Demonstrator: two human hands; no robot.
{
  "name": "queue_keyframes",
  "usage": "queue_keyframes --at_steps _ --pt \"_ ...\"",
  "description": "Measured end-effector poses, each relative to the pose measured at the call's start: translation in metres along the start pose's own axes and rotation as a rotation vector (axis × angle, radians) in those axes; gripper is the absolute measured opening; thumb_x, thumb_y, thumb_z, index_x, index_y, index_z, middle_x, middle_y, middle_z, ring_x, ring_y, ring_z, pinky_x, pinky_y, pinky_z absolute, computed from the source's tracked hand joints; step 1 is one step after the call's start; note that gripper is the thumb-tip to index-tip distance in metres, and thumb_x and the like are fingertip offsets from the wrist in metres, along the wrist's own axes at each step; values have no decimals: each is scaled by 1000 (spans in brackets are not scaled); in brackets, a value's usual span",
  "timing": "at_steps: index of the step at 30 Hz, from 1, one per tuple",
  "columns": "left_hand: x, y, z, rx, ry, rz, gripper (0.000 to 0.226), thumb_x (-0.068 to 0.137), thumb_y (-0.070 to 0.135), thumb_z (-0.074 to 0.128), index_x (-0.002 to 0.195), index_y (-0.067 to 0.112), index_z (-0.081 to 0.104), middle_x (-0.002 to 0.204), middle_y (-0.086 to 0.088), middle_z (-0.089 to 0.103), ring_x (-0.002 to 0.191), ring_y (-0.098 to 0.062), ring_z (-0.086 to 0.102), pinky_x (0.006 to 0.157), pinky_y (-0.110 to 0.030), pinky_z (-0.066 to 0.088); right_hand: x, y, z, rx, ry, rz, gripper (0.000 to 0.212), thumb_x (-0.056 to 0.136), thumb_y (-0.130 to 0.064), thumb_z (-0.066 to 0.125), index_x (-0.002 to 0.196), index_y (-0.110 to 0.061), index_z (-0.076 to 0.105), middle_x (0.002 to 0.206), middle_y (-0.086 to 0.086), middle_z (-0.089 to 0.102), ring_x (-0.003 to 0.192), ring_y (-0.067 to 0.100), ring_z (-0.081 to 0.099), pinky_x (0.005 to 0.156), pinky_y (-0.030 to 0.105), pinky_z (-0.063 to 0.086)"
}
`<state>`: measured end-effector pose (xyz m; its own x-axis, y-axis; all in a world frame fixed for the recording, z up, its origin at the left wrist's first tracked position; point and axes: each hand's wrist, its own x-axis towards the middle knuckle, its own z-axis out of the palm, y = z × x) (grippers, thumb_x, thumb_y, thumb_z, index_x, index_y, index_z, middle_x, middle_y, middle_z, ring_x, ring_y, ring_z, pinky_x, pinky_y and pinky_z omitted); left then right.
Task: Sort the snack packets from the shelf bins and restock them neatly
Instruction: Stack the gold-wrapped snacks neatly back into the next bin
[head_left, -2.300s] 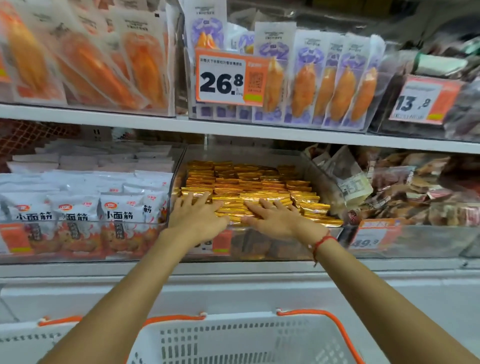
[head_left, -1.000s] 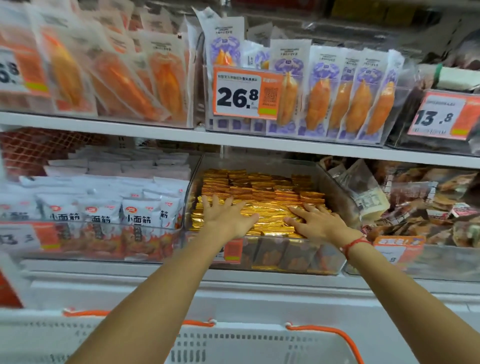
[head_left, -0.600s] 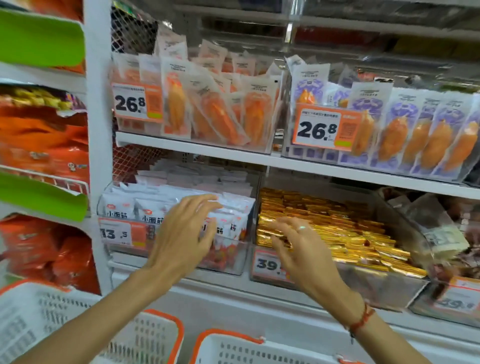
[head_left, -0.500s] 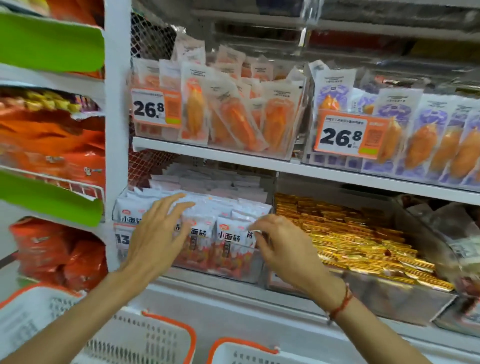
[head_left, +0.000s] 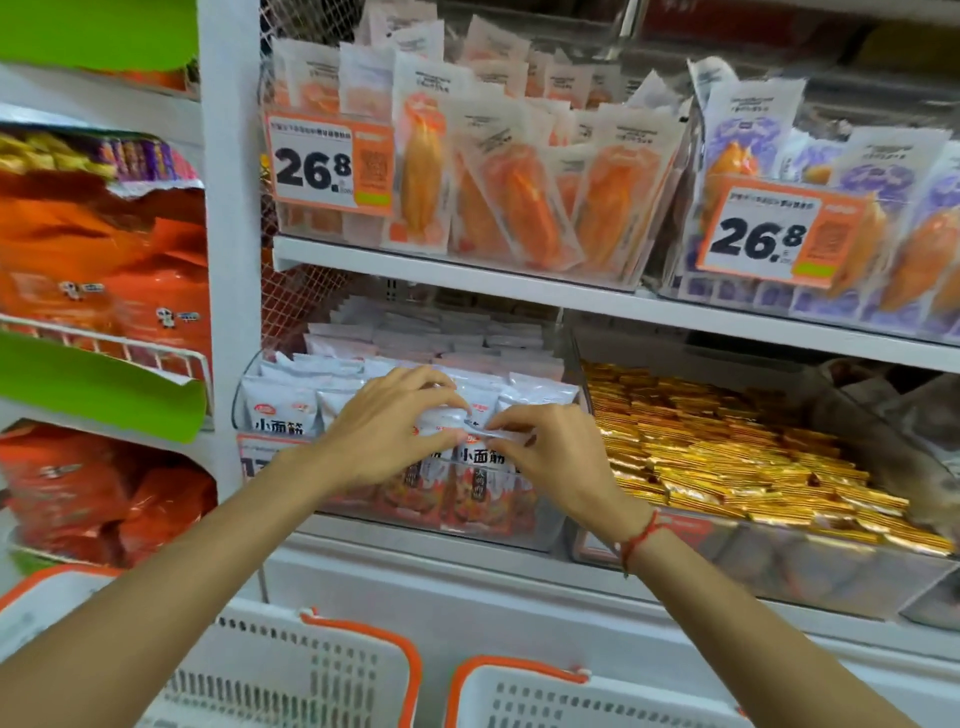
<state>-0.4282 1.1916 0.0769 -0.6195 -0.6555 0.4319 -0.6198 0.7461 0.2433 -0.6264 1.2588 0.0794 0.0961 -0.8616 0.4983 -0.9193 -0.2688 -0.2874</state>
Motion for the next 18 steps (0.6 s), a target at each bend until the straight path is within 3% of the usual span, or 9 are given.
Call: queue_keyframes --at_steps 3,7,10,12,15,18 --pt "2 6 3 30 -18 -18 38 93 55 51 123 32 57 132 12 47 127 -13 37 100 -29 23 4 0 -13 -52 -113 -15 25 85 -39 69 107 -29 73 101 -8 74 91 11 67 78 36 56" --pt "8 11 2 13 -29 -14 24 94 42 56 116 32 55 132 12 46 128 -13 35 104 -32 23 17 15 -52 -150 -14 -30 28 88 -36 67 113 -24 71 102 -6 71 87 11 62 75 32 54" --pt "9 13 2 -11 -14 -22 24 93 39 58 114 30 55 135 12 45 128 -13 35 103 -31 23 31 19 -48 -303 -199 -76 26 88 -32 67 110 -18 72 104 0 71 91 18 64 80 37 56" --pt "9 15 2 -13 5 -30 36 92 44 58 124 30 51 141 12 41 131 -13 33 104 -32 23 38 19 -41 -272 -234 -99 20 88 -27 69 103 -15 75 97 2 73 82 15 65 78 33 56" --pt "10 16 4 32 -7 -38 67 90 61 51 147 33 29 155 13 26 141 -12 25 112 -30 19 44 23 -38 -94 -97 -98 13 85 -19 73 95 -14 78 91 2 75 77 10 66 76 22 54" --pt "11 16 8 61 -39 -51 68 92 60 45 151 33 25 157 13 24 143 -10 22 114 -28 17 43 24 -30 33 -82 -67 12 83 -19 75 93 -14 78 90 1 75 74 5 65 73 13 53"
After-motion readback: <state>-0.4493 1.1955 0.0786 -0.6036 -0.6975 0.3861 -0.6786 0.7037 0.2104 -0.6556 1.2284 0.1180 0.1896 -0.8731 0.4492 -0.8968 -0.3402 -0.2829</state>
